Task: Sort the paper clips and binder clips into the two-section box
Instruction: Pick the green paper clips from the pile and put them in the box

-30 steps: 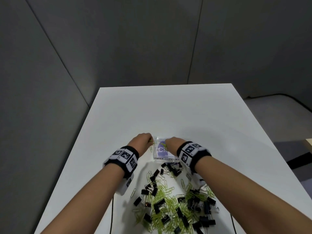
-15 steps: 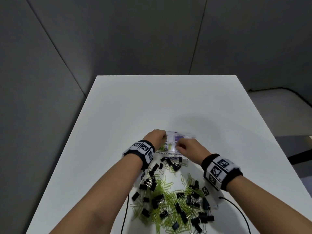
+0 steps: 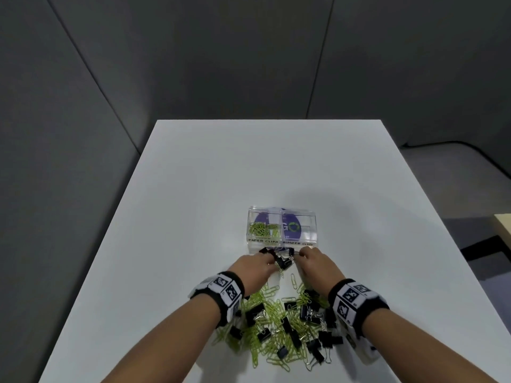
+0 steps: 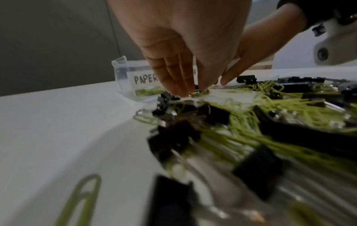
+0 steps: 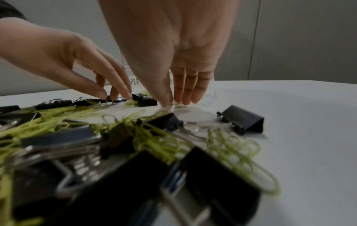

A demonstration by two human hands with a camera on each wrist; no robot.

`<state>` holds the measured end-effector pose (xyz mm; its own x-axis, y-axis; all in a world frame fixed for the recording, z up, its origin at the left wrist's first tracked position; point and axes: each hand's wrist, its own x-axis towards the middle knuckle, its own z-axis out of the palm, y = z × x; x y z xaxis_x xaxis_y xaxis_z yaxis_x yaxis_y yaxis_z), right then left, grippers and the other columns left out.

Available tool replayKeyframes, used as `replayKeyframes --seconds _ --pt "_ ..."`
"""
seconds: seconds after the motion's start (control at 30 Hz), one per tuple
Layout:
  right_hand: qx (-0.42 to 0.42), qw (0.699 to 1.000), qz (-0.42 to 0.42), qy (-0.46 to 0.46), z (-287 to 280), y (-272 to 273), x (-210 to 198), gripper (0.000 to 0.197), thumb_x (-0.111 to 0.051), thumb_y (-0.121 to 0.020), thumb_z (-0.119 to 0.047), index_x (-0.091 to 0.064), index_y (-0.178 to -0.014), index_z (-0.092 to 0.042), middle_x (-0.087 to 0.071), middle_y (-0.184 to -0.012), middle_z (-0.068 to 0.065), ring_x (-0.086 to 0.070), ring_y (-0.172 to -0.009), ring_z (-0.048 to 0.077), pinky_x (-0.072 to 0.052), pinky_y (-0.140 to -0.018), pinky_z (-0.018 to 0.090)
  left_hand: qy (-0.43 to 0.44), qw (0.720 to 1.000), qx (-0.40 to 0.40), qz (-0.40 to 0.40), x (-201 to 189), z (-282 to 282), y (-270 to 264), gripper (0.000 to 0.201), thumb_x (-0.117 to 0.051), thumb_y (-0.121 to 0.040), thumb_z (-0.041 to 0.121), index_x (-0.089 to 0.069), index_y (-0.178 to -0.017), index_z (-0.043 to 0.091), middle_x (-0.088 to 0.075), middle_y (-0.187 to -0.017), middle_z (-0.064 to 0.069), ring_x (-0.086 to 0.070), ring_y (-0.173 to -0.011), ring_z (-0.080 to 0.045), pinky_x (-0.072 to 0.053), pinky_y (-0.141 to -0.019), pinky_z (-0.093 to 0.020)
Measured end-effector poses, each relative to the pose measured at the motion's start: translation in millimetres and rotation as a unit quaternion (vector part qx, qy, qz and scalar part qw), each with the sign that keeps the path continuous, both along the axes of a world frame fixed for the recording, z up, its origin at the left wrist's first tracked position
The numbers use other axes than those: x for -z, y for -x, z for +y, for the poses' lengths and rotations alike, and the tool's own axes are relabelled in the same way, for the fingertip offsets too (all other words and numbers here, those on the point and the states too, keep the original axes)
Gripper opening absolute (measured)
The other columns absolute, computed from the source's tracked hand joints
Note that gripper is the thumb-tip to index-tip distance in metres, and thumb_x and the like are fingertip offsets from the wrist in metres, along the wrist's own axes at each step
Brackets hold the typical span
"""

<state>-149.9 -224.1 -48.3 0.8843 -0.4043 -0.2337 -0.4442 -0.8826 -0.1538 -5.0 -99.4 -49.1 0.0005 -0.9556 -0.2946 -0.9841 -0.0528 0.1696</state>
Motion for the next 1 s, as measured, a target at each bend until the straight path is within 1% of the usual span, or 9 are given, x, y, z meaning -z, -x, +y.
replayKeyframes --seconds 0.07,0.13,0.43,0.6,0.67,0.73,0.77,0.83,1.0 --pt "0.002 1.000 0.022 0.019 3 1 2 0.025 -0.079 -0.054 -0.002 -0.069 -0.076 -0.010 -0.064 -0.076 0.006 -0.063 -0.065 0.025 -0.051 -0.047 0.031 0.003 1.000 -0.024 0.003 6 4 7 0.046 -0.041 -0.094 0.005 -0.042 -0.138 0.019 -0.043 -0.138 -0.006 -0.047 -0.120 -0.027 -0.049 -0.087 -0.040" --pt "0.010 0.999 0.035 0.016 4 3 7 0.032 -0.088 -0.040 -0.010 -0.069 -0.065 -0.017 -0.064 -0.068 0.000 -0.061 -0.056 0.018 -0.048 -0.040 0.024 0.016 0.999 -0.041 -0.001 7 6 15 0.048 -0.040 -0.095 0.006 -0.037 -0.141 0.018 -0.040 -0.142 -0.008 -0.044 -0.123 -0.028 -0.044 -0.093 -0.040" --pt "-0.073 0.992 0.100 0.013 25 24 4 0.034 -0.090 -0.036 -0.026 -0.061 -0.053 -0.027 -0.054 -0.052 -0.007 -0.050 -0.045 0.007 -0.032 -0.036 0.019 0.041 0.999 -0.009 0.018 7 19 23 0.035 -0.040 -0.097 0.015 -0.055 -0.125 0.002 -0.056 -0.127 -0.015 -0.054 -0.112 -0.034 -0.045 -0.095 -0.044" --pt "-0.047 0.995 0.082 0.012 21 15 8 0.040 -0.090 -0.027 -0.027 -0.055 -0.046 -0.025 -0.051 -0.044 -0.007 -0.048 -0.036 0.008 -0.019 -0.035 0.021 -0.007 0.997 -0.071 0.035 1 18 22 0.032 -0.044 -0.096 0.020 -0.052 -0.124 0.006 -0.049 -0.129 -0.010 -0.047 -0.118 -0.028 -0.041 -0.095 -0.037" --pt "-0.046 0.995 0.077 0.053 26 11 -2 0.033 -0.088 -0.038 -0.028 -0.059 -0.052 -0.022 -0.056 -0.050 -0.006 -0.054 -0.043 0.011 -0.029 -0.035 0.022 0.006 0.992 -0.109 0.055 0 16 24 0.031 -0.048 -0.095 0.020 -0.051 -0.123 0.008 -0.048 -0.127 -0.008 -0.047 -0.117 -0.026 -0.041 -0.093 -0.034" --pt "-0.040 0.997 0.055 0.032 27 10 -13 0.013 -0.068 -0.075 -0.023 -0.065 -0.082 -0.013 -0.066 -0.082 0.005 -0.063 -0.076 0.022 -0.047 -0.059 0.029 0.019 0.985 -0.153 0.074 1 15 24 0.035 -0.051 -0.094 0.024 -0.048 -0.126 0.012 -0.047 -0.128 -0.006 -0.046 -0.117 -0.023 -0.039 -0.095 -0.032" --pt "-0.025 0.998 0.056 0.014 25 10 -13 0.017 -0.053 -0.087 -0.020 -0.060 -0.097 -0.009 -0.063 -0.098 0.009 -0.060 -0.090 0.027 -0.046 -0.071 0.034 0.022 0.982 -0.171 0.076 2 14 24 0.038 -0.052 -0.093 0.026 -0.046 -0.129 0.013 -0.046 -0.130 -0.005 -0.045 -0.119 -0.023 -0.039 -0.097 -0.032" --pt "-0.011 0.999 0.035 -0.016 24 10 -14 0.021 -0.043 -0.092 -0.020 -0.052 -0.107 -0.009 -0.056 -0.111 0.010 -0.054 -0.098 0.029 -0.043 -0.079 0.036 0.018 0.981 -0.184 0.062 3 13 23 0.044 -0.052 -0.093 0.030 -0.043 -0.133 0.014 -0.045 -0.132 -0.005 -0.043 -0.121 -0.024 -0.038 -0.100 -0.033" --pt "-0.017 0.998 0.049 -0.028 31 -3 -6 0.026 -0.045 -0.091 -0.018 -0.051 -0.114 -0.007 -0.053 -0.116 0.013 -0.051 -0.107 0.031 -0.043 -0.084 0.039 -0.012 0.990 -0.142 -0.020 7 3 26 0.029 -0.045 -0.095 0.020 -0.051 -0.122 0.010 -0.049 -0.126 -0.010 -0.044 -0.118 -0.028 -0.038 -0.093 -0.037"
